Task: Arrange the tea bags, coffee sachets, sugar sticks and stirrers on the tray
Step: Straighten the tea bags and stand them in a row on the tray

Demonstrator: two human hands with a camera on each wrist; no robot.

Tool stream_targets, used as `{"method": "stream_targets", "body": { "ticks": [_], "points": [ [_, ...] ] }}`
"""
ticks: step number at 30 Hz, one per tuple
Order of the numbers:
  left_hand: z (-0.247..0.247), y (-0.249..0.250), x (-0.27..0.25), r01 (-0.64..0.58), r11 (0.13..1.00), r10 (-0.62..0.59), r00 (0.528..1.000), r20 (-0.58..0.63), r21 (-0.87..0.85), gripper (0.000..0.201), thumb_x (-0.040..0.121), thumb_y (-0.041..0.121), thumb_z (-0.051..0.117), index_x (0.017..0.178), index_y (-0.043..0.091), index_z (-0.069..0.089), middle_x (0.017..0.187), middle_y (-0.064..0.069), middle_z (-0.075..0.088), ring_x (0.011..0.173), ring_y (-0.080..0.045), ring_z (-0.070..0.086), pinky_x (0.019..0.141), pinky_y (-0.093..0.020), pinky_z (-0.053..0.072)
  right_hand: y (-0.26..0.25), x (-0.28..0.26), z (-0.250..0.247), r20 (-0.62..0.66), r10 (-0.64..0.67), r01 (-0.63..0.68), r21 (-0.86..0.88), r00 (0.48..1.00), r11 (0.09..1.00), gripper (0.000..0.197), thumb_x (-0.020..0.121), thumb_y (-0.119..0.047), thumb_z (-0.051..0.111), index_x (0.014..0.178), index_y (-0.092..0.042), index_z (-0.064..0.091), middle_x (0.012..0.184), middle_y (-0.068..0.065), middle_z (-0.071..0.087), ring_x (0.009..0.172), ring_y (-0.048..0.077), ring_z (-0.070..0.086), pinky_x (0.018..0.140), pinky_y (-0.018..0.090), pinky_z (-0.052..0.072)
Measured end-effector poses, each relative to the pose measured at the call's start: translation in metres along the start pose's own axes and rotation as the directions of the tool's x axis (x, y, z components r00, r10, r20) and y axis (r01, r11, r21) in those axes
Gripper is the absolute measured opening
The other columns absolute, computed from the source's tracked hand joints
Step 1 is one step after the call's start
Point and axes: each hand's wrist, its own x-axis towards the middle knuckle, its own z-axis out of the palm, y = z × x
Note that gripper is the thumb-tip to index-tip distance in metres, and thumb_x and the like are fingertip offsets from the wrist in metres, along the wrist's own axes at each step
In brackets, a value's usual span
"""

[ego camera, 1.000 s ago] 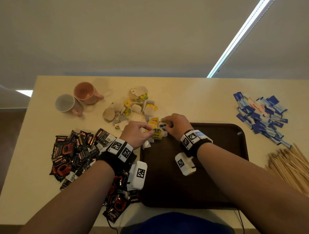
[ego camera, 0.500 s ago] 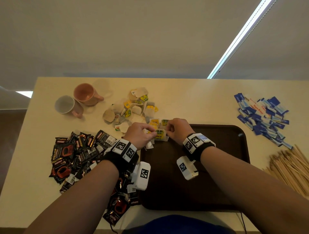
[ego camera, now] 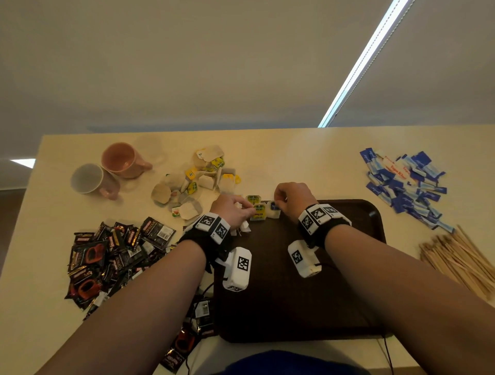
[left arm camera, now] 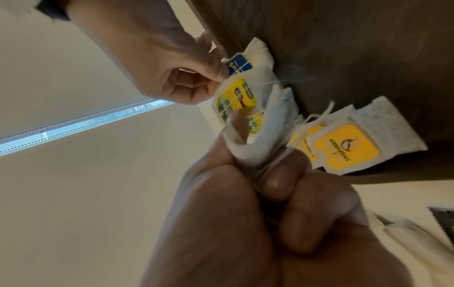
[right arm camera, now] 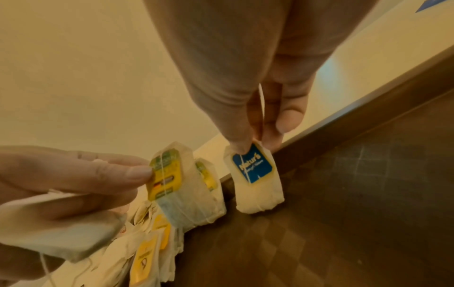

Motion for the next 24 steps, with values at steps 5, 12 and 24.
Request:
{"method": "stream_targets", "body": {
  "ticks": [5,12,24],
  "points": [
    [-0.002,-0.003,0.000,-0.033,0.998,0.032,0.999,0.016,0.044,0.012,0.091,0.030,0.072,0.098,0.021,0.075,0.133,-0.001,0.064,0.082,-0.002,0.052,0.058,-0.012,0.037,0.001,0.006,0.004,-0.022,-0.019,0.019,0.034,1.000,0.999,0.011,0.092,-0.007,0.062,0.099,-0.009,0.070,0.097,0.006,0.069,0.090,0.020,0.063,0.080,0.025,0.051],
    [-0.001,-0.015,0.001,-0.003,1.000,0.003,1.000,0.023,0.022,0.014,0.090,0.026,0.073,0.102,0.019,0.075,0.135,-0.003,0.062,0.117,-0.016,0.058,0.083,-0.021,0.041,0.000,0.011,0.008,-0.038,-0.014,0.017,0.066,0.999,0.998,0.007,0.090,-0.013,0.067,0.096,-0.010,0.069,0.095,0.006,0.069,0.083,0.017,0.059,0.074,0.024,0.047],
    [-0.004,-0.026,0.004,0.019,0.998,-0.019,1.000,0.005,-0.055,0.009,0.086,0.027,0.077,0.081,0.031,0.071,0.133,-0.006,0.064,0.118,-0.022,0.060,0.093,-0.029,0.048,-0.012,-0.023,0.025,0.017,-0.158,0.147,0.280,0.987,0.949,0.021,0.088,-0.025,0.070,0.106,-0.014,0.074,0.080,-0.011,0.066,0.067,-0.003,0.058,0.059,0.006,0.043]
  ]
}}
